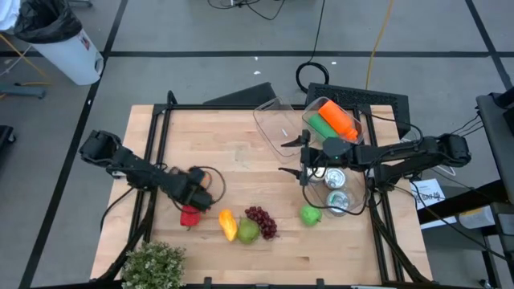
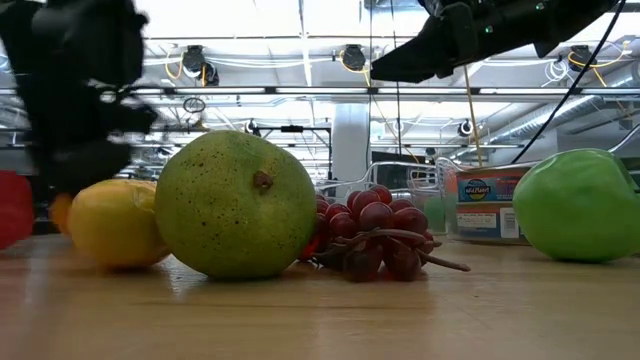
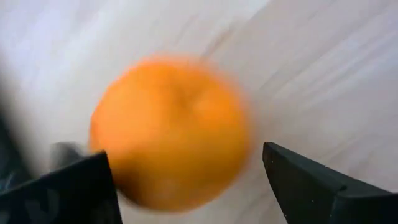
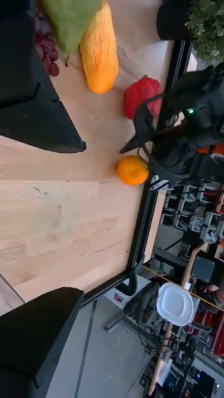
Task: Pick & Place Food Item
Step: Move the produce to the center of the table
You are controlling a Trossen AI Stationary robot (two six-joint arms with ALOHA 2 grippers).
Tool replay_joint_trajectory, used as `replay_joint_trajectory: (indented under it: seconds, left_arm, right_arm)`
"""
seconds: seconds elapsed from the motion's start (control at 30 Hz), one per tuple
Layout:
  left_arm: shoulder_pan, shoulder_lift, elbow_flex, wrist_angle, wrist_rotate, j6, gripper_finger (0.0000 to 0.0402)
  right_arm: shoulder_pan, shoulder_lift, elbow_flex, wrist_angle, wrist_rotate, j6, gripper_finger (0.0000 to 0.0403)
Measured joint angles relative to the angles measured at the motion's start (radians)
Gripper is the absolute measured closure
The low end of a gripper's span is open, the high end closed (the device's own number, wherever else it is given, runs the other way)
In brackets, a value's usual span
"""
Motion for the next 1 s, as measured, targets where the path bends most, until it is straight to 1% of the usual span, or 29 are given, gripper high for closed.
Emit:
replay_joint_trajectory:
  seconds: [0.07,0.13,0.2,0.27,0.37,0.43,0.5,0.57,0.7,0.77,0.83,0.9,0.93,1.0]
  left_arm:
    - [0.014,-0.002,0.018,0.078,-0.070,0.120,0.0151]
    - [0.027,-0.003,0.053,0.072,-0.090,0.203,0.0151]
    - [0.041,-0.018,0.100,-0.005,-0.074,0.242,0.0151]
    - [0.055,-0.028,0.160,-0.114,-0.019,0.258,0.0151]
    - [0.063,-0.041,0.258,-0.270,0.136,0.259,0.0151]
    - [0.054,-0.042,0.305,-0.334,0.301,0.243,0.0151]
    - [0.028,-0.040,0.323,-0.370,0.481,0.184,0.0151]
    - [-0.013,-0.039,0.315,-0.370,0.614,0.125,0.0151]
    - [-0.102,-0.008,0.249,-0.359,0.783,0.015,0.0151]
    - [-0.126,0.009,0.211,-0.326,0.863,-0.029,0.0151]
    - [-0.140,0.022,0.171,-0.268,0.886,-0.051,0.0151]
    - [-0.139,0.027,0.139,-0.194,0.855,-0.049,0.0151]
    - [-0.135,0.028,0.123,-0.152,0.812,-0.042,0.0151]
    - [-0.116,0.028,0.104,-0.089,0.677,-0.025,0.0151]
  right_arm:
    - [0.000,0.000,0.000,0.003,0.000,0.000,0.0053]
    - [0.000,0.000,0.000,0.000,0.000,0.000,0.0053]
    - [0.000,0.000,0.000,0.001,0.000,0.000,0.0053]
    - [0.000,0.000,0.000,-0.003,0.000,0.000,0.0053]
    - [0.000,0.000,0.000,-0.003,0.000,0.000,0.0053]
    - [0.000,0.000,0.000,-0.003,0.000,0.000,0.0053]
    - [0.000,0.000,0.000,-0.003,0.000,0.000,0.0053]
    - [0.000,0.000,0.000,-0.003,0.000,0.000,0.0053]
    - [0.000,0.000,0.000,-0.013,0.000,0.000,0.0053]
    - [0.000,0.000,0.000,-0.017,0.000,0.001,0.0053]
    - [0.000,0.000,0.000,-0.015,0.000,0.001,0.0053]
    - [0.000,0.000,0.000,-0.014,0.000,0.002,0.0053]
    - [0.000,0.000,0.000,-0.012,0.000,0.002,0.0053]
    - [0.000,0.000,0.000,-0.002,0.000,0.002,0.0053]
